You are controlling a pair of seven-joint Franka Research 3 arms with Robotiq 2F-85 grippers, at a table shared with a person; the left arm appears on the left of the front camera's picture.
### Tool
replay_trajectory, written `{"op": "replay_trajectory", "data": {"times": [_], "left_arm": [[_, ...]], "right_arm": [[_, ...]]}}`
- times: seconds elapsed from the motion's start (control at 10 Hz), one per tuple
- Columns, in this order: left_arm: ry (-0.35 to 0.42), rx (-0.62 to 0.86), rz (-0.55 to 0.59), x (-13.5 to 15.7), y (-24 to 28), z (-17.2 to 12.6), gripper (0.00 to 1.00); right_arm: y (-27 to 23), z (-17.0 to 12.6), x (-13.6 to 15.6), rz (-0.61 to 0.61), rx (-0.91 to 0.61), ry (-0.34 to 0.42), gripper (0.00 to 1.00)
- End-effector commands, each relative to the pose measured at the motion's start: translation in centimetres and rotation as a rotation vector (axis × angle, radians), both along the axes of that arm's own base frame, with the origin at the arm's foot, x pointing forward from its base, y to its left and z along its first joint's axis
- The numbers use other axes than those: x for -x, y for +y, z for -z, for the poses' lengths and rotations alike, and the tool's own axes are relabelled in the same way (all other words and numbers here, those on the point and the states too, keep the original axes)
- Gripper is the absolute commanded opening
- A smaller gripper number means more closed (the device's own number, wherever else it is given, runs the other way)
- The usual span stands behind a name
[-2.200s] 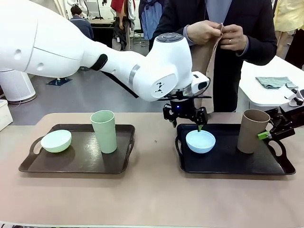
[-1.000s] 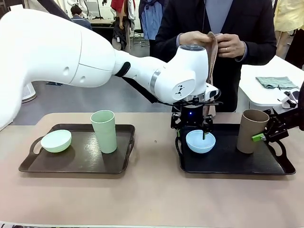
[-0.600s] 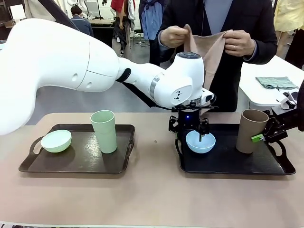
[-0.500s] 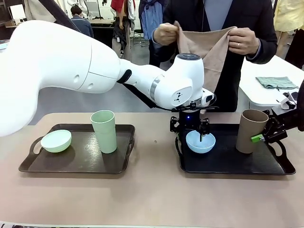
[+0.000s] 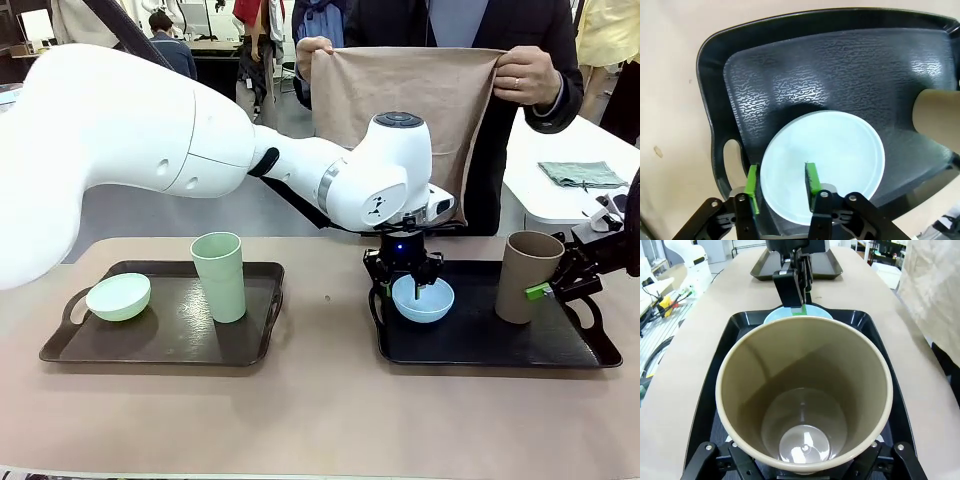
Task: Set up a tray with a mat and arrange the tableware.
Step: Pick up the Picnic Bowl and Reusable plastic cup from the Handle tray in front of the human's position and hold them in the air.
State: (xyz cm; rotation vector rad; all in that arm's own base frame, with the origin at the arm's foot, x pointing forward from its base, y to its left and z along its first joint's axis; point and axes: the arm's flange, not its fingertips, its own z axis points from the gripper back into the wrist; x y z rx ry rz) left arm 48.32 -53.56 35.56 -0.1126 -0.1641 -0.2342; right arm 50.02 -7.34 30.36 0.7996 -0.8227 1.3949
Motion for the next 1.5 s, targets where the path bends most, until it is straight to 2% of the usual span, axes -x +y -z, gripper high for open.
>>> {"op": "replay_trajectory", "data": {"times": [0.0,0.1,0.2,0.3,0.4,0.5,0.6,0.7,0.8,0.9,1.0,1.2,1.4], "left_arm": [[-0.012,-0.022,0.0,0.1,0.0,0.1,0.06],[-0.006,-0.027,0.001,0.1,0.0,0.3,0.0],[-0.002,-0.029,0.0,0.1,-0.1,0.4,0.0],[-0.002,-0.033,0.003,0.1,-0.1,0.4,0.0],[-0.003,-0.035,0.003,0.1,-0.1,0.3,0.0],[-0.004,-0.036,0.005,0.0,-0.1,0.3,0.0],[-0.004,-0.039,0.005,0.0,0.0,0.2,0.0],[-0.007,-0.038,0.005,0.0,0.0,0.1,0.0],[-0.015,-0.031,-0.002,0.1,0.2,-0.3,0.0],[-0.026,-0.028,-0.018,0.4,0.4,-1.3,0.0],[-0.023,-0.004,-0.018,1.3,0.8,-3.7,0.0],[-0.075,0.06,-0.042,2.1,1.4,-9.0,0.0],[-0.136,0.064,-0.05,3.0,1.6,-13.9,0.0]], "right_arm": [[0.1,0.7,-0.4,-0.004,-0.021,-0.033,0.0],[0.0,0.7,-0.4,-0.006,-0.028,-0.035,0.25],[-0.1,0.7,-0.4,-0.007,-0.032,-0.034,0.25],[-0.2,0.8,-0.4,-0.007,-0.034,-0.035,0.0],[-0.2,0.8,-0.4,-0.008,-0.035,-0.036,0.25],[-0.2,0.8,-0.5,-0.009,-0.036,-0.037,0.0],[-0.3,0.8,-0.5,-0.01,-0.035,-0.037,0.25],[-0.3,0.8,-0.5,-0.009,-0.033,-0.035,0.0],[-0.3,0.7,-0.5,-0.008,-0.029,-0.031,0.0],[-0.2,0.0,-0.1,-0.009,-0.023,0.011,0.0],[-0.3,-2.2,0.8,-0.015,-0.004,-0.006,0.0],[-1.6,-7.0,2.1,-0.007,-0.006,-0.08,0.0],[-2.2,-12.4,3.6,0.017,0.004,-0.149,0.0]]}}
